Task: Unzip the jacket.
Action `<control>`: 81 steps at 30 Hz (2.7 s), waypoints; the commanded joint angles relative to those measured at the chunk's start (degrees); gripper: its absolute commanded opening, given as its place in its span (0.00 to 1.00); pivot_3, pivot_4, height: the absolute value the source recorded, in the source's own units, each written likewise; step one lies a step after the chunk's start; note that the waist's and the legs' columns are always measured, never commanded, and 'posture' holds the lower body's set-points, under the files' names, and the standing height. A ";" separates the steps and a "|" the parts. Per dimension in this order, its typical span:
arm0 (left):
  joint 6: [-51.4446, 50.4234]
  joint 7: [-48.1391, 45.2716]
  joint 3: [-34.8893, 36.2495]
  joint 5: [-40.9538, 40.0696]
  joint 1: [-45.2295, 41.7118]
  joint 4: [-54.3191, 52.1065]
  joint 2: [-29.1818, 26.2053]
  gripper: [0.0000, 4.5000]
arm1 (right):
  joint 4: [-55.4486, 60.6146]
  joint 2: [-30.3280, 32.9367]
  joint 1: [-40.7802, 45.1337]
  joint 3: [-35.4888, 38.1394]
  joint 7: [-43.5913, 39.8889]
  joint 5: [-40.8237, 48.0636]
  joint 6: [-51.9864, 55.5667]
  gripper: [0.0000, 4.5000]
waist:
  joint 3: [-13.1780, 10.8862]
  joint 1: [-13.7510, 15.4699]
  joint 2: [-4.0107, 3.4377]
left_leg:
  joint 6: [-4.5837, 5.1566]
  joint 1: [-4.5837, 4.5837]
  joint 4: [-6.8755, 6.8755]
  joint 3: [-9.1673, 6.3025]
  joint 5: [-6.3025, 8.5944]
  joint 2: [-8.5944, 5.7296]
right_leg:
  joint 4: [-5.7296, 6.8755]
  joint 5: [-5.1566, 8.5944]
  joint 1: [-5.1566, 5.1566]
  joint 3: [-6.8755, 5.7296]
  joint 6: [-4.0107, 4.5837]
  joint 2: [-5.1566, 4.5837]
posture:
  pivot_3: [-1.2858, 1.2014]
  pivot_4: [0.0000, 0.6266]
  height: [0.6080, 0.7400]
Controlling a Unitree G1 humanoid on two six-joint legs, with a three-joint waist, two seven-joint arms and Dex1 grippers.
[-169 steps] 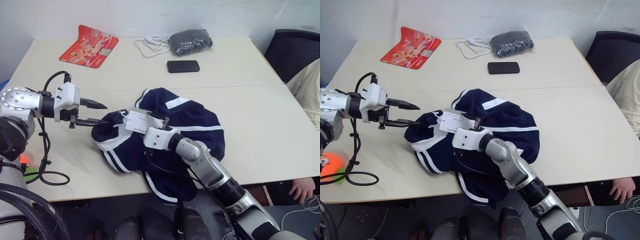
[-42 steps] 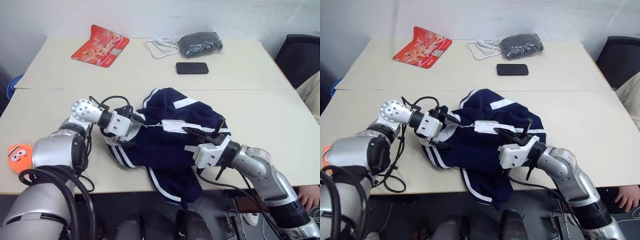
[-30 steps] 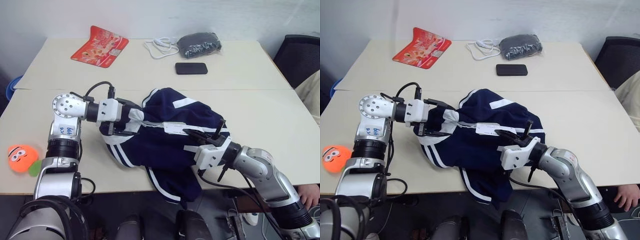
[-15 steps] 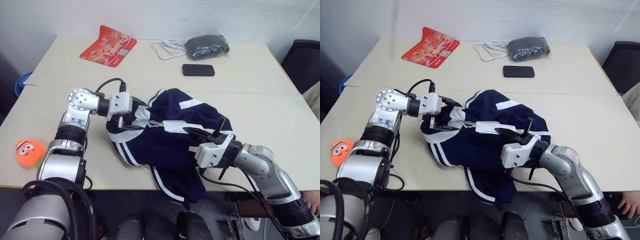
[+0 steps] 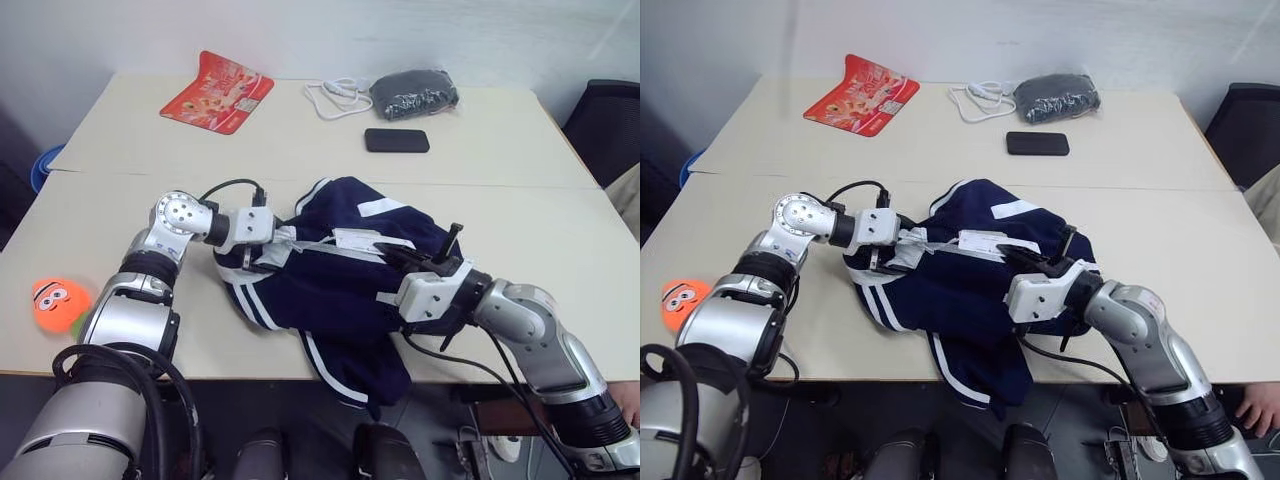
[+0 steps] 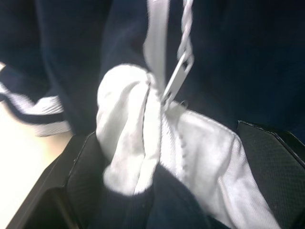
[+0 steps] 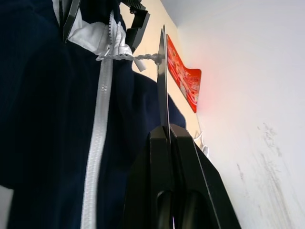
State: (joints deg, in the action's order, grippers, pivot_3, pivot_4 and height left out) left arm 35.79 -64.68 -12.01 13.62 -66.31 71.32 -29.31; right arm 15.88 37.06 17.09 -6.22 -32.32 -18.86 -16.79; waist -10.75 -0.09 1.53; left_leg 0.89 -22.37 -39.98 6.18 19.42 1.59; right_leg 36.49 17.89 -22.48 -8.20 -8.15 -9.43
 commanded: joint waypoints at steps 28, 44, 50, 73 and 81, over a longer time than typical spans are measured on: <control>-6.06 -0.84 3.25 -2.54 5.36 0.37 -3.04 0.99 | -15.84 13.81 -2.43 10.87 3.19 1.19 -5.91 0.00 | 0.03 -0.12 -0.05 | 0.00 0.09 0.02 0.08 0.00 0.03 | 0.00 0.00 0.03 0.03 0.00 0.00 | 0.52 0.24 1.00; -8.09 -11.14 8.23 -10.53 -0.39 -7.99 -6.67 0.99 | -2.38 5.49 0.04 5.78 0.30 5.12 3.56 0.00 | 0.04 -1.24 -0.11 | -0.01 -0.06 0.08 0.03 0.00 0.04 | -0.05 0.00 -0.10 -0.02 0.00 0.01 | 0.52 0.24 1.00; -15.33 -20.83 8.55 -14.54 -1.33 -16.51 -8.43 1.00 | 4.72 1.00 1.53 1.73 -2.56 6.11 11.45 0.25 | 0.04 -1.13 -0.11 | 0.00 -0.09 0.06 -0.05 0.00 0.02 | -0.09 0.00 -0.05 -0.07 0.00 0.00 | 0.52 0.24 1.00; -1.79 -10.91 -2.81 -3.02 -2.54 -3.43 -0.77 1.00 | -4.36 -6.17 12.22 -14.14 -7.57 -5.58 20.01 0.71 | 0.02 -1.48 -0.13 | 0.00 -0.11 0.11 -0.05 0.00 0.01 | -0.12 0.00 -0.11 -0.09 0.00 0.01 | 0.52 0.24 1.00; -2.51 -3.74 -2.25 -0.27 -3.01 0.70 -1.30 1.00 | -3.93 -6.03 11.35 -15.42 -9.14 -6.64 20.77 0.71 | 0.02 -1.42 -0.13 | 0.00 -0.13 0.09 -0.08 0.00 0.02 | -0.11 0.00 -0.09 -0.11 0.00 0.01 | 0.52 0.24 1.00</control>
State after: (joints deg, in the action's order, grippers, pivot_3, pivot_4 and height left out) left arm 33.56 -70.69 -14.49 12.37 -68.30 71.06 -30.01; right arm 10.78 30.83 28.50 -22.18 -41.21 -25.42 3.98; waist -10.72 -1.52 1.40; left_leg 0.88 -22.50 -39.90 6.10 19.42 1.60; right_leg 36.38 17.90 -22.57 -8.31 -8.15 -9.42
